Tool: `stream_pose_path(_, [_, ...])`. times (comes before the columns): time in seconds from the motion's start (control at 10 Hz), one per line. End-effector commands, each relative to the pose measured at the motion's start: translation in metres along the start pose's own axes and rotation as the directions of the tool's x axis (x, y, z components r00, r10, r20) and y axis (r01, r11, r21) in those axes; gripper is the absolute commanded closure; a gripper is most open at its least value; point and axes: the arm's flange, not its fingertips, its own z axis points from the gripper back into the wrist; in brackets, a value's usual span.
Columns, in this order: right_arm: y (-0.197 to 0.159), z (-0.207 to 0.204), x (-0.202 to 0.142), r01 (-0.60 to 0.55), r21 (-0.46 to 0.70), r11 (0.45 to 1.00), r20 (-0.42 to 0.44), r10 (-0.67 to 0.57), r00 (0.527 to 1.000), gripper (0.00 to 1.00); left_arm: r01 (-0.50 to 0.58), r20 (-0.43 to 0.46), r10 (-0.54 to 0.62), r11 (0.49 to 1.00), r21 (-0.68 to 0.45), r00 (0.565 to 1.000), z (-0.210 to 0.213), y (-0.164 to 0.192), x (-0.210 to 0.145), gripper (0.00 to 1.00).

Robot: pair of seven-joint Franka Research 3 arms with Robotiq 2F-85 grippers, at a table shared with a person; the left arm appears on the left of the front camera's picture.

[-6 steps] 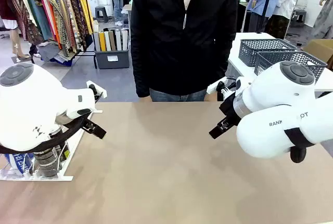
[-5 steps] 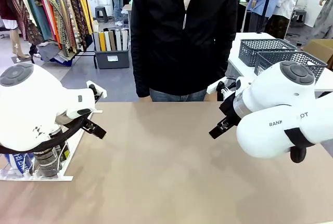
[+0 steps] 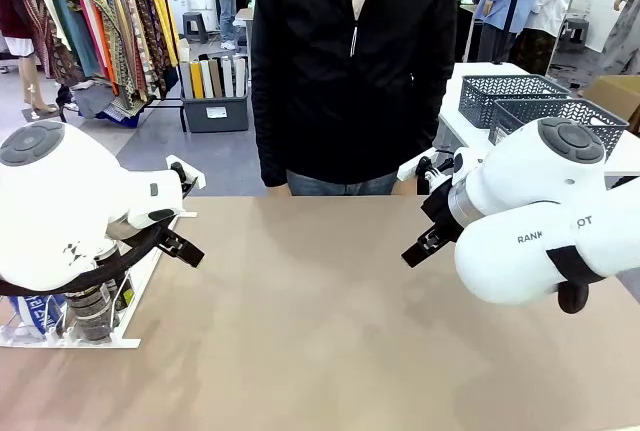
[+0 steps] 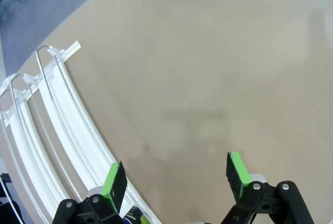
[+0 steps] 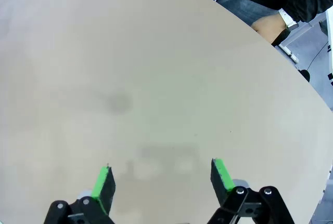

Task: Retrieve and store the cans from the dispenser.
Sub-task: Pick up one can from the Automatic Can Dispenser and place it in the middle of the table.

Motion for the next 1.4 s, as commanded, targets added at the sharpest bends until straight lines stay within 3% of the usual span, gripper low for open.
stream_pose_path(0.0, [0.000,0.000,0.000,0.000,0.000,1.000,0.000,0.000,1.000,0.00,0.000,0.000,0.000,1.000,0.000,1.000,0.000,0.000,0.000,0.00])
stream_pose_path(0.1, [-0.005,0.009,-0.002,0.078,0.231,0.970,-0.084,-0.060,0.995,0.00,-0.062,-0.108,0.046,0.988,-0.144,0.993,0.012,-0.001,0.002,0.00])
stream_pose_path(0.2, [-0.016,0.025,-0.007,0.129,0.357,0.925,-0.108,-0.096,0.989,0.00,-0.114,-0.106,0.090,0.962,-0.246,0.990,0.033,-0.003,0.004,0.00])
stream_pose_path(0.3, [-0.027,0.046,-0.008,0.350,0.409,0.842,-0.194,-0.295,0.936,0.00,-0.250,-0.172,0.198,0.896,-0.368,0.965,0.060,-0.003,0.007,0.00])
stream_pose_path(0.4, [-0.041,0.071,-0.014,0.427,0.508,0.748,-0.225,-0.364,0.904,0.00,-0.359,-0.201,0.301,0.836,-0.415,0.932,0.083,0.002,0.009,0.00])
stream_pose_path(0.5, [-0.065,0.110,-0.029,0.444,0.646,0.621,-0.215,-0.410,0.886,0.00,-0.372,-0.169,0.335,0.763,-0.529,0.927,0.124,0.016,0.002,0.00])
stream_pose_path(0.6, [-0.086,0.149,-0.053,0.415,0.734,0.538,-0.143,-0.475,0.868,0.00,-0.322,-0.121,0.324,0.692,-0.647,0.938,0.169,0.036,-0.018,0.00])
stream_pose_path(0.7, [-0.114,0.190,-0.094,0.349,0.814,0.464,-0.022,-0.576,0.817,0.00,-0.304,-0.005,0.423,0.643,-0.703,0.906,0.214,0.072,-0.052,0.00])
stream_pose_path(0.9, [-0.156,0.220,-0.176,0.338,0.864,0.374,0.106,-0.791,0.603,0.00,-0.419,-0.017,0.625,0.503,-0.756,0.781,0.230,0.161,-0.105,0.00])
stream_pose_path(1.0, [-0.166,0.222,-0.212,0.331,0.889,0.315,0.109,-0.850,0.515,0.00,-0.449,-0.055,0.662,0.443,-0.776,0.747,0.223,0.190,-0.137,0.00])
stream_pose_path(1.1, [-0.171,0.218,-0.241,0.337,0.899,0.281,0.118,-0.895,0.431,0.00,-0.480,-0.044,0.748,0.378,-0.791,0.662,0.216,0.210,-0.175,0.00])
stream_pose_path(1.2, [-0.170,0.213,-0.252,0.330,0.905,0.268,0.116,-0.902,0.416,0.00,-0.508,-0.045,0.798,0.337,-0.793,0.601,0.207,0.222,-0.196,0.00])
stream_pose_path(1.3, [-0.167,0.209,-0.249,0.346,0.892,0.290,0.128,-0.897,0.423,0.00,-0.509,-0.041,0.825,0.308,-0.804,0.564,0.201,0.229,-0.207,0.00])
